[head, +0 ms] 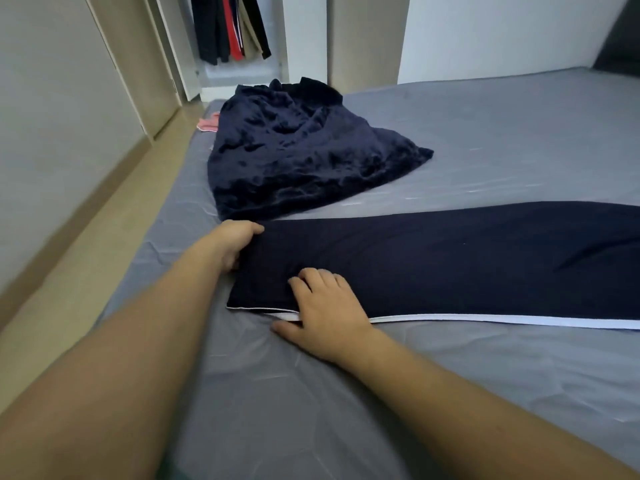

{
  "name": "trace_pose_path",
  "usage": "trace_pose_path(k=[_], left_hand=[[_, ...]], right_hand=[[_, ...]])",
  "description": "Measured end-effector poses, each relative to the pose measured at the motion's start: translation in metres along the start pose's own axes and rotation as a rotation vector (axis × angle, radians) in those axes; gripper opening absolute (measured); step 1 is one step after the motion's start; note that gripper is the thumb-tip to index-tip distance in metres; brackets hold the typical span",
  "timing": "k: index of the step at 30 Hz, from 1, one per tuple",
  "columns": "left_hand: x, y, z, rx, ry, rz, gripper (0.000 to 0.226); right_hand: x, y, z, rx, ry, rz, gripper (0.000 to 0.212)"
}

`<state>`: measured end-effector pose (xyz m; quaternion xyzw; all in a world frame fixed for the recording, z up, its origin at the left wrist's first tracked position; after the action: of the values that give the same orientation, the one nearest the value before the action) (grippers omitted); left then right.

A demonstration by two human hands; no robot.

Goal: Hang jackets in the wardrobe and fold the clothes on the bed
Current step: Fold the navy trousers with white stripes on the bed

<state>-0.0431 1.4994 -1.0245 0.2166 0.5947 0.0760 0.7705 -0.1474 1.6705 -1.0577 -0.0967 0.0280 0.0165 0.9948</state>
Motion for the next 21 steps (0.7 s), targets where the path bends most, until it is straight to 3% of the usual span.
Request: trace_pose_path(k=[5, 9, 14, 19, 21], left_hand=[[-0.015, 0.003, 0.0, 0.122, -0.011, 0.131, 0.021], [-0.026, 0.023, -0.019, 0.135, -0.088, 0.15, 0.016], [-0.075, 0.052, -0.067, 0.07, 0.022, -0.024, 0.016], [-0.149, 0.109, -0.174, 0.111, 0.007, -0.183, 0.017], [-0.175, 0.14, -0.233, 0.137, -0.038, -0.251, 0.013]], right_hand=[[-0.002, -0.003, 0.019, -0.168, -0.019, -0.027, 0.019], [-0.027, 0.016, 0.038, -0.114, -0.096, -0.112, 0.02], [-0.096, 0.043, 0.067, -0.181, -0.445, -0.338, 0.018], [-0.189, 0.093, 0.1, -0.324, -0.606, -0.423, 0.026], [-0.235, 0.118, 0.106, -0.351, -0.632, -0.47, 0.016]])
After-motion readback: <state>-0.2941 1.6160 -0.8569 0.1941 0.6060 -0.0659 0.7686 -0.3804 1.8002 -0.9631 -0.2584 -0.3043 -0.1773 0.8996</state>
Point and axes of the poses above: each hand's wrist, its own y-axis away from the middle knuckle, its own z-axis out of the back of the hand, x = y × z, the point moved 2 cm from there along -y, towards the middle knuckle, and after that the axes turned 10 degrees about y, right-handed, at the moved point
